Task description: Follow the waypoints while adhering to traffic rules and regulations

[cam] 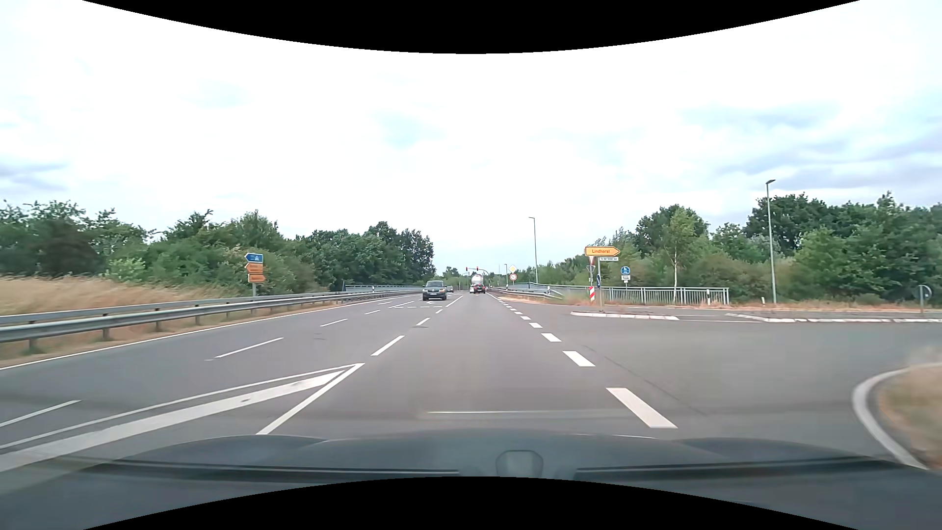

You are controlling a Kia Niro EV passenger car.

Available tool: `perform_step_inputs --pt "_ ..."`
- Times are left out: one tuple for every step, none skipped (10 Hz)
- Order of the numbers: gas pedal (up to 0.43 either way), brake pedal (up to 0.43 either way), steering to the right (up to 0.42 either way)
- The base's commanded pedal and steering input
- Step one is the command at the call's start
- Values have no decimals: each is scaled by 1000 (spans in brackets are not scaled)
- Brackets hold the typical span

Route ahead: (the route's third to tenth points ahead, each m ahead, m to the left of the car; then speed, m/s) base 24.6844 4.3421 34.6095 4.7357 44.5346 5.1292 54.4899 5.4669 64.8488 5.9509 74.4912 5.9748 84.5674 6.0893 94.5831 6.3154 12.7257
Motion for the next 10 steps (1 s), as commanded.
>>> perform_step_inputs --pt "0 0 -6" --pt "0 0 -6" --pt "0 0 -6" --pt "0 0 -6" --pt "0 0 -6" --pt "0 0 -6" --pt "0 0 -6" --pt "0 0 -6" --pt "0 0 -6" --pt "0 0 -6"
